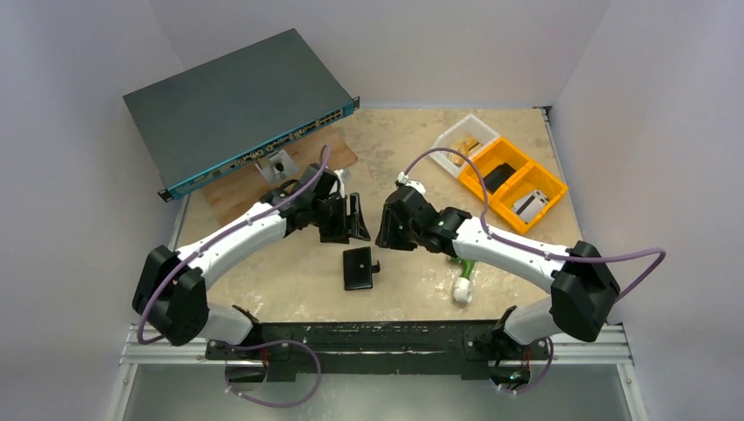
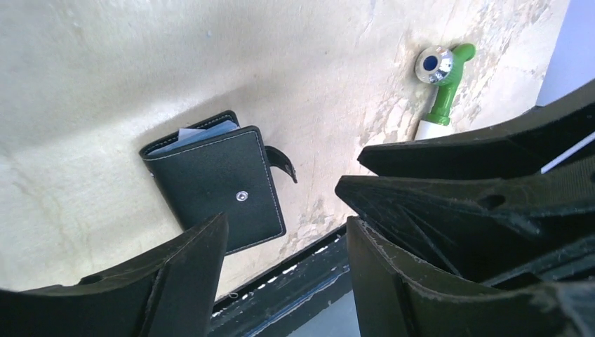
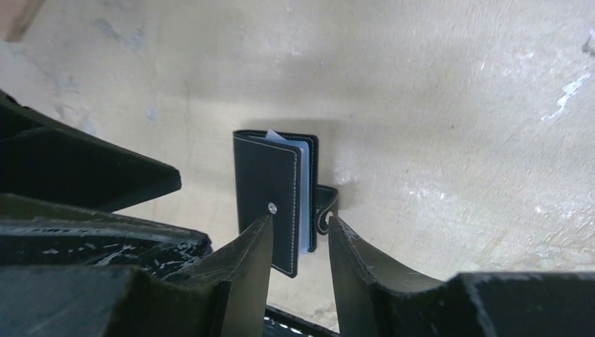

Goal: Take the credit cards out of the card holder
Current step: Reset both arms

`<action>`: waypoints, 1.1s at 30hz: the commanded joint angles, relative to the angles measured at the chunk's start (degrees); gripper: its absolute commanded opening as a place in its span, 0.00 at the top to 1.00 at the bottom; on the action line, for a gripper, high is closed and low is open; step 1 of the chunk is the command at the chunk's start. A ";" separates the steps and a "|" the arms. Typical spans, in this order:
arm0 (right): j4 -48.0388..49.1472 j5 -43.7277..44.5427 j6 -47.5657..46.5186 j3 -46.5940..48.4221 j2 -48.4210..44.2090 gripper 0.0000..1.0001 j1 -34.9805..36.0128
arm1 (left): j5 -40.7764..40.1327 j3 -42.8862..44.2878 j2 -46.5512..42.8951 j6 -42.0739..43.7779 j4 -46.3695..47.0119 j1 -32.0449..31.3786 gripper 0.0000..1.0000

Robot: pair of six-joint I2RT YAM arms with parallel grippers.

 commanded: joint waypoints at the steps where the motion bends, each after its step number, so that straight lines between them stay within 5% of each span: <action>1: 0.56 3.49 0.21 3.01 -3.21 0.64 0.12 | -5.20 3.82 -5.62 4.54 -5.71 0.01 0.37; 7: 1.73 7.25 -1.11 4.40 -6.44 0.59 0.17 | -12.75 7.25 -13.10 8.06 -11.19 0.33 0.29; 13: 3.29 10.13 -2.62 4.84 -9.29 0.38 0.16 | -19.59 8.00 -20.07 10.08 -14.06 1.28 0.00; 21: 5.27 11.58 -3.37 4.80 -10.90 0.10 0.19 | -23.41 7.71 -23.29 10.36 -16.94 2.84 0.00; 33: 6.74 11.74 -3.85 5.38 -10.69 0.01 0.18 | -23.26 6.14 -24.65 10.29 -16.32 3.44 0.00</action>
